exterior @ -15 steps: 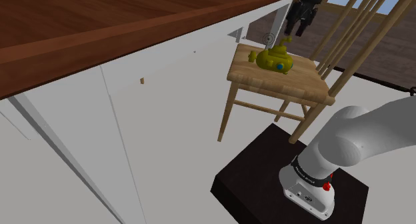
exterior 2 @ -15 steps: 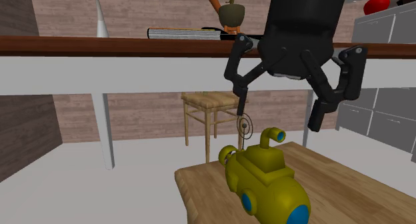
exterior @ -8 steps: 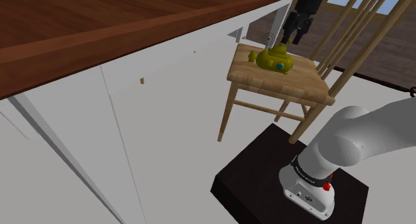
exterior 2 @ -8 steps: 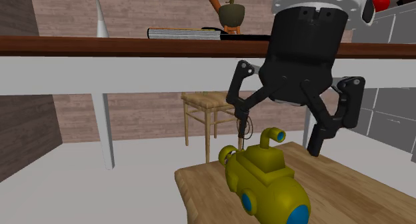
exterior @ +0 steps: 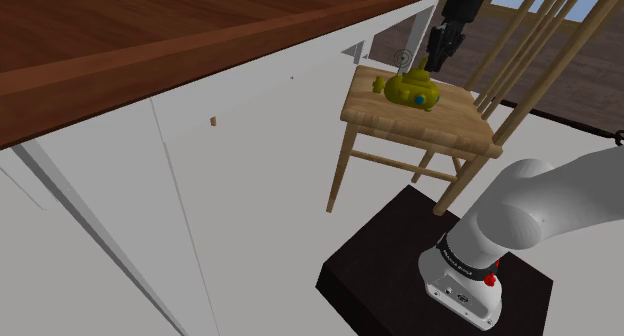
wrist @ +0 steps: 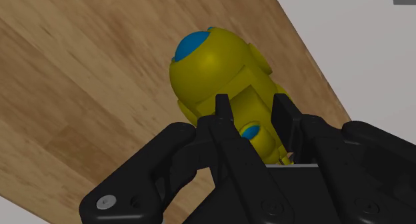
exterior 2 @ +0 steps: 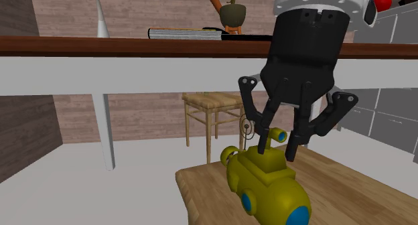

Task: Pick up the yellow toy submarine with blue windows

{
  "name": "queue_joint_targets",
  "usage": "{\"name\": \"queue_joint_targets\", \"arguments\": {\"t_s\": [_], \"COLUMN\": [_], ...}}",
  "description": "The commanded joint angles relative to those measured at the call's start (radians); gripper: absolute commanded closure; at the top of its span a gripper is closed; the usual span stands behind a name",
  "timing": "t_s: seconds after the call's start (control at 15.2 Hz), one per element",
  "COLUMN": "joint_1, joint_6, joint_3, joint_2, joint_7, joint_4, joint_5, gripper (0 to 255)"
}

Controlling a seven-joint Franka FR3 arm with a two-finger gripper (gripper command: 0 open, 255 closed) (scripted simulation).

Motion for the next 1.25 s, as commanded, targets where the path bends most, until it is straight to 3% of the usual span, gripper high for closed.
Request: {"name": "queue_joint_targets", "arguments": {"t_s": [0.0, 1.19], "joint_1": [0.0, 0.019], "joint_6": [0.0, -0.198], "joint_3": [0.0, 0.002], "joint_2": [0.001, 0.083], "joint_7": [0.0, 0.003], "joint_4": [-0.002, 0.278], "joint_5": [0.0, 0.025], "gripper": [255, 255]}}
